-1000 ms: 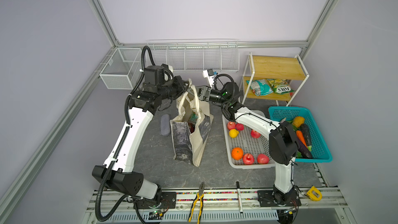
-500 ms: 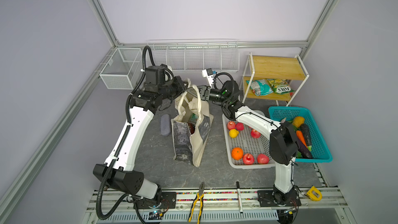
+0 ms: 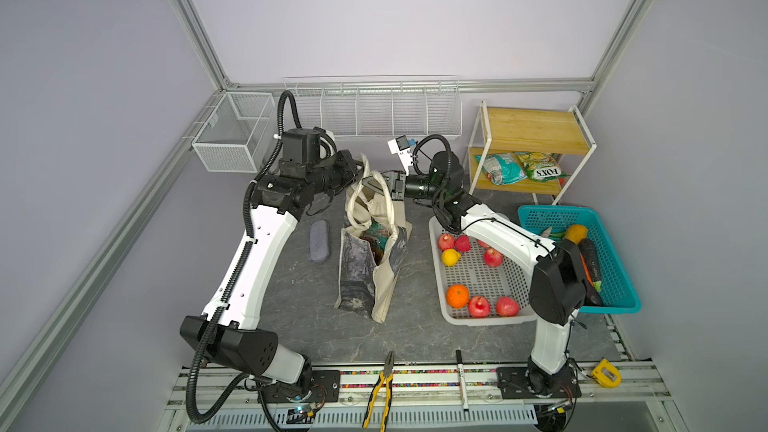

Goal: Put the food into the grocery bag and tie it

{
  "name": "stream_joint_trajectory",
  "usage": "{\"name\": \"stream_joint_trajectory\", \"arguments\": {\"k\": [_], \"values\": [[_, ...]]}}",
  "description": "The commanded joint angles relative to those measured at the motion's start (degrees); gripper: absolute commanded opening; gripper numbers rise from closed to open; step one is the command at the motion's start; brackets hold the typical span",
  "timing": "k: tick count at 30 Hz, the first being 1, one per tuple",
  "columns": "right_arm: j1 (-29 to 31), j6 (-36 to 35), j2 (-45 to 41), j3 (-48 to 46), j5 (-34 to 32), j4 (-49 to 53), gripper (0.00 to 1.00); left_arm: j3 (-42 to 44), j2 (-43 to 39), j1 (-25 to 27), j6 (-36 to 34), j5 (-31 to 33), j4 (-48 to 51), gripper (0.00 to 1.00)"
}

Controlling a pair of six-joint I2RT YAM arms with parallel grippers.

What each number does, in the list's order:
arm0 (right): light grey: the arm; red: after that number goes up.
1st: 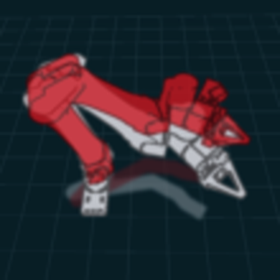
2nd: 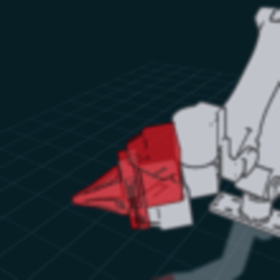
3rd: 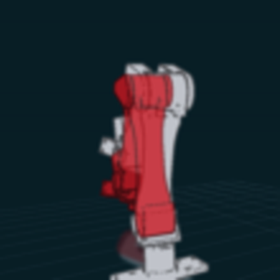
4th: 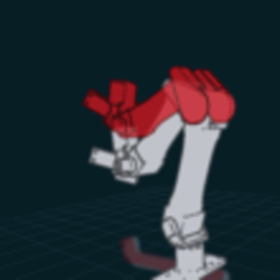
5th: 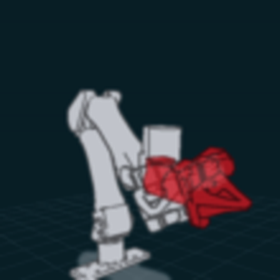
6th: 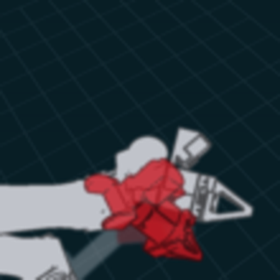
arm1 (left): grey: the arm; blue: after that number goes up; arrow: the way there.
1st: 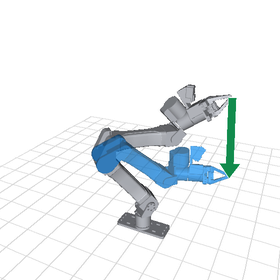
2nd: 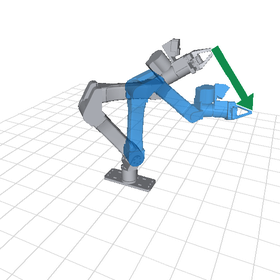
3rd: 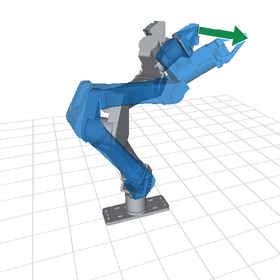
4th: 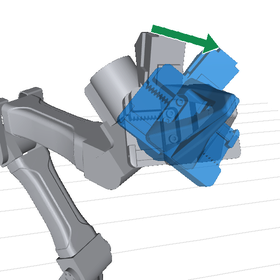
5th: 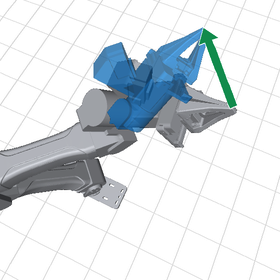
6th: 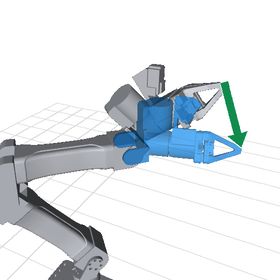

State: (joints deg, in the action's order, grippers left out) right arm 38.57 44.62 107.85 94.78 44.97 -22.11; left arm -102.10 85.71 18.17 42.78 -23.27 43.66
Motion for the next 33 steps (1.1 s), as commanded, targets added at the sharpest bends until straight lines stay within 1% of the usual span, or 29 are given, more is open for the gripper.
{"name": "stream_joint_trajectory", "arguments": {"k": [1, 6, 9, 14, 18, 23, 28, 31, 33], "values": [[-0.44, -14.02, -4.58, -1.83, -0.49, 16.03, 0.07, -1.08, -0.97, -1.8, -1.0, -0.42, 2.55, 0.0], [-1.62, -22.7, -6.92, -2.1, -3.5, 26.87, 0.07, 0.09, -1.88, -2.65, -1.05, -0.64, 2.48, 0.0], [-2.67, -25.02, -8.24, -2.58, -4.8, 30.25, 0.07, 0.59, -2.14, -2.88, -0.94, -0.7, 2.39, 0.0], [-4.19, -32.61, -9.93, -2.46, -8.69, 39.17, 0.07, 1.02, -2.66, -3.22, -1.12, -0.27, 2.75, 0.0], [-4.37, -36.34, -10.43, -2.2, -9.68, 43.04, 0.07, 1.21, -2.74, -3.32, -1.03, -0.32, 2.75, 0.0], [-4.46, -38.68, -11.08, -2.15, -13.33, 46.17, 0.07, 1.29, -2.7, -3.42, -1.04, -0.53, 2.73, 0.0], [-4.51, -38.44, -11.17, -1.88, -15.15, 46.16, 0.07, 1.8, -2.49, -3.41, -0.86, -0.77, 2.66, 0.0], [-4.53, -37.69, -11.35, -2.14, -14.6, 44.1, 0.07, 2.47, -2.4, -3.41, -0.54, -0.78, 2.45, 0.0], [-4.37, -37.14, -11.05, -2.32, -12.03, 41.93, 0.09, 3.62, -2.31, -3.26, 0.24, -1.53, 1.45, 0.0]]}}
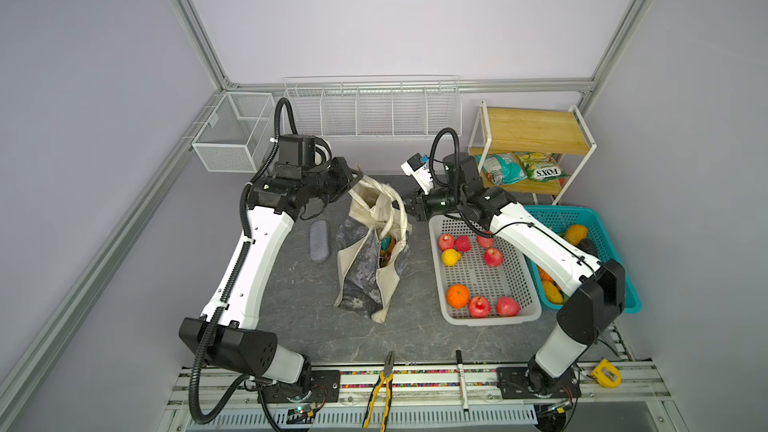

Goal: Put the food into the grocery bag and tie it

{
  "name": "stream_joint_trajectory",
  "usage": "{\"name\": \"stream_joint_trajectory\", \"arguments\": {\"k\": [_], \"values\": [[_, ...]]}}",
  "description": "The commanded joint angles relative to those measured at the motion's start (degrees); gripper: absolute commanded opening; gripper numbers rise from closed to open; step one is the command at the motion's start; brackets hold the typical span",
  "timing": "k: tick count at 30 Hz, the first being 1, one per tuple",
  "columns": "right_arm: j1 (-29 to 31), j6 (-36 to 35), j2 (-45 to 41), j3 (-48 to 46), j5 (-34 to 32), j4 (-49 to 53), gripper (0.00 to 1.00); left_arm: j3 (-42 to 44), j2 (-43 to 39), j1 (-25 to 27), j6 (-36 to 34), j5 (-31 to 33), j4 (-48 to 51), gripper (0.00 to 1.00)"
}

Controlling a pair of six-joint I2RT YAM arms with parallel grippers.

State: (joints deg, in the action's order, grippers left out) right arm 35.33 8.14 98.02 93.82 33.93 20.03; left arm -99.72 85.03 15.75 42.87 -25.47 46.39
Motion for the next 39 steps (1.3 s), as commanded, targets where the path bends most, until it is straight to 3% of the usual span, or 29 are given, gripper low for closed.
{"name": "stream_joint_trajectory", "arguments": {"k": [1, 5, 11, 18, 25, 30, 34, 39], "values": [[-0.88, -0.65, -0.89, -1.28, 1.01, -1.32, 0.11, 1.9, -1.63, -0.68, 0.58, 0.3, -1.9, 0.0], [0.67, -0.37, 0.82, -0.53, 6.55, -4.75, 0.15, 2.6, -1.08, 0.97, 1.21, 0.41, -2.79, 0.0], [1.68, 4.39, 2.68, 0.26, 8.58, -10.9, 0.2, 2.87, -1.06, 1.82, 2.21, 0.48, -3.72, 0.0], [2.46, 15.95, 4.37, -0.7, 10.78, -24.07, 0.3, 3.25, -0.9, 2.87, 2.35, 0.34, -3.89, 0.0], [4.12, 24.73, 6.34, -1.12, 11.11, -36.08, 0.55, 4.79, -1.63, 2.88, 2.39, 0.49, -4.36, 0.0], [4.99, 27.38, 8.49, 1.09, 10.28, -38.59, 0.66, 5.41, -1.89, 2.88, 2.48, 0.51, -4.73, 0.0], [5.25, 27.34, 9.71, 2.33, 9.93, -38.05, 0.65, 5.42, -1.93, 2.88, 2.57, 0.69, -4.82, 0.0], [4.95, 26.45, 9.65, 2.68, 9.41, -37.38, 0.47, 5.67, -1.89, 2.87, 2.55, 0.97, -4.73, 0.0]]}}
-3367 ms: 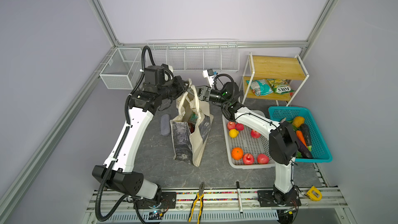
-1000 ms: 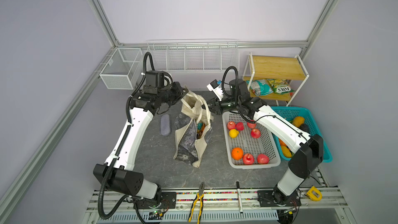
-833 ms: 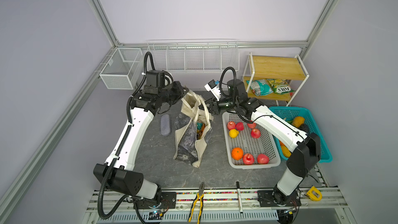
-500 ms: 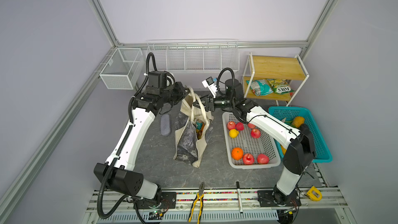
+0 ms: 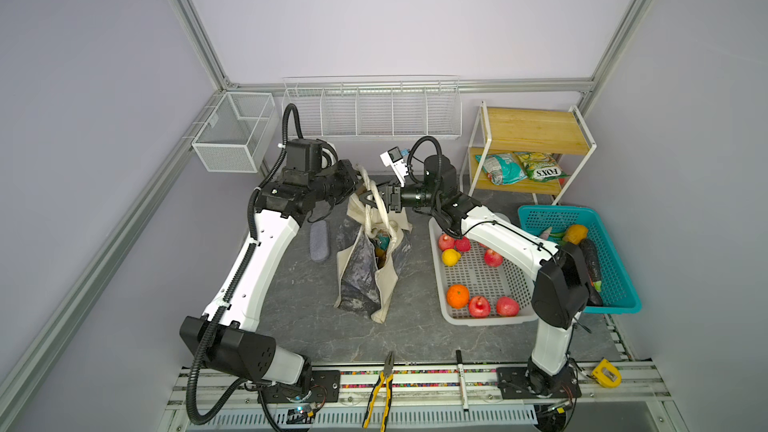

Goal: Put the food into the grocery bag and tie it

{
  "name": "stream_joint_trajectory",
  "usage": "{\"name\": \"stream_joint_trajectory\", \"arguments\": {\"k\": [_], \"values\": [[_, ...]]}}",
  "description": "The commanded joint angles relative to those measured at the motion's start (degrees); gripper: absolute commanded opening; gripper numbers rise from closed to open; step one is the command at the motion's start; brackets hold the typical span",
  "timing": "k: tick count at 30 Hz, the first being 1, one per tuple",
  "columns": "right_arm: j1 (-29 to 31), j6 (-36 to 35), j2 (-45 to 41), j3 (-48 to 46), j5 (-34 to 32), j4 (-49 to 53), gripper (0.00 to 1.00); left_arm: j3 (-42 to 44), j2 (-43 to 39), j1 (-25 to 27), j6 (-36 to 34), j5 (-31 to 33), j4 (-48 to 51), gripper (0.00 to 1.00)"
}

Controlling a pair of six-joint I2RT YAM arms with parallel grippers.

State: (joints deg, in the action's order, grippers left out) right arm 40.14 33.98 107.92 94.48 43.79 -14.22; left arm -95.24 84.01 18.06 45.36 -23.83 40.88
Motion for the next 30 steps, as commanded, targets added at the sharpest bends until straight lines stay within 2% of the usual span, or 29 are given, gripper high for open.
{"name": "stream_joint_trajectory", "arguments": {"k": [1, 4, 7, 10, 13, 18, 23, 30], "values": [[-0.01, 0.38, -0.36, 2.1, -0.55, -2.85, 0.4, 1.2, -0.86, 0.52, -0.07, -0.55, 0.86, 0.0], [-0.59, -0.49, -0.92, 1.96, -1.03, -1.23, 0.18, 1.13, -0.91, 0.57, -0.39, -0.07, 1.37, 0.0], [-1.35, -4.01, -2.45, 1.59, -2.61, 4.76, 0.08, 1.02, -1.12, -0.15, -0.93, 0.37, 2.0, 0.0], [-1.83, -11.7, -3.65, 2.65, -4.6, 16.52, 0.07, 1.12, -1.56, -1.46, -1.15, 0.68, 2.22, 0.0], [-2.45, -16.3, -4.6, 2.38, -7.98, 24.03, 0.07, 0.85, -1.66, -2.95, -1.98, 0.46, 3.18, 0.0], [-2.94, -20.12, -5.5, 3.12, -16.66, 34.01, 0.07, 1.4, -2.47, -5.0, -2.31, 0.87, 3.85, 0.0], [-3.44, -19.28, -5.88, 3.3, -23.53, 38.67, 0.07, 4.4, -3.97, -7.21, -0.09, 1.54, 1.94, 0.0], [-4.74, -14.42, -6.9, 1.97, -28.23, 38.79, 0.07, 7.71, -6.51, -9.91, 1.7, 4.73, 1.4, 0.0]]}}
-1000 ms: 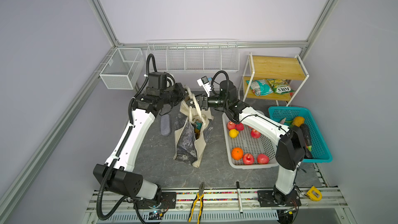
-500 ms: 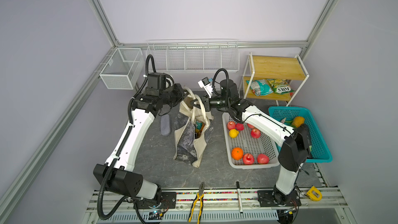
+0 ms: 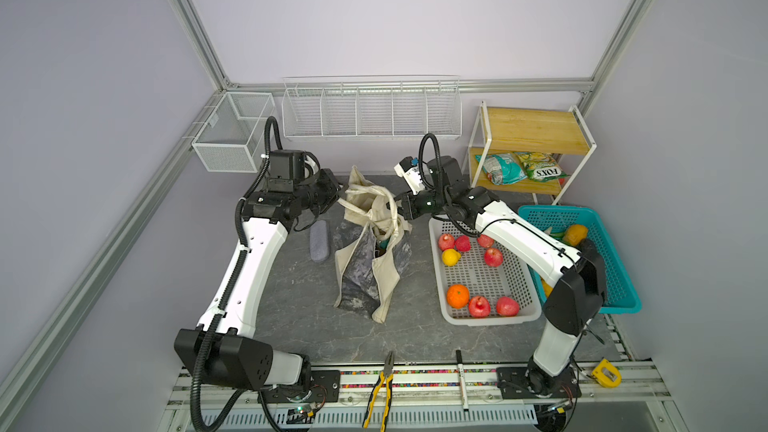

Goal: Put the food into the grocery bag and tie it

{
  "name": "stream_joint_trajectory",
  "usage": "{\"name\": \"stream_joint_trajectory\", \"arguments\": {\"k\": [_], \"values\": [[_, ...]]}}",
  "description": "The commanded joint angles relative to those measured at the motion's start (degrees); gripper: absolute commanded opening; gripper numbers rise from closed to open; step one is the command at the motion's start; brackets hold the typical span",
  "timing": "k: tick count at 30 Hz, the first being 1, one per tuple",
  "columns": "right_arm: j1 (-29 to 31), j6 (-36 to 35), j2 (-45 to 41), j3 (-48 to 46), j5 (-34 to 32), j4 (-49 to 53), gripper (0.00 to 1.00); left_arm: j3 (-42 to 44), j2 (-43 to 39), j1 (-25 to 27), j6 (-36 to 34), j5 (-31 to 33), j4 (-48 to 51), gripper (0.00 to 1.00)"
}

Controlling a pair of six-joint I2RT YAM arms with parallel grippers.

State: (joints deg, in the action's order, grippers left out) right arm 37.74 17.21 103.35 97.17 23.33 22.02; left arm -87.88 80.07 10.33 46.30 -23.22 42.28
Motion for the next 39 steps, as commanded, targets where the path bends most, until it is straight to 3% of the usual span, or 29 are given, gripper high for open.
{"name": "stream_joint_trajectory", "arguments": {"k": [1, 13, 20, 32, 39], "values": [[-2.53, 3.12, -2.66, -1.21, -8.39, 2.21, 0.07, 0.87, -3.08, -2.7, 1.29, 4.5, -0.17, 0.0], [-5.77, 16.22, -6.18, -7.04, -11.46, -2.32, 0.07, 3.67, -4.75, -5.31, 2.31, 6.81, -0.62, 0.0], [-6.1, 17.71, -9.39, -10.94, -14.71, -3.34, 0.07, 3.16, -4.97, -6.35, 2.11, 9.3, 0.71, 0.0], [-8.05, 25.09, -16.18, -19.61, -22.83, -6.19, 0.07, 4.84, -7.5, -9.15, 5.39, 18.4, 3.51, 0.0], [-11.33, 34.52, -20.19, -28.79, -29.57, -5.98, 0.07, 9.71, -10.72, -13.56, 10.27, 24.33, 2.54, 0.0]]}}
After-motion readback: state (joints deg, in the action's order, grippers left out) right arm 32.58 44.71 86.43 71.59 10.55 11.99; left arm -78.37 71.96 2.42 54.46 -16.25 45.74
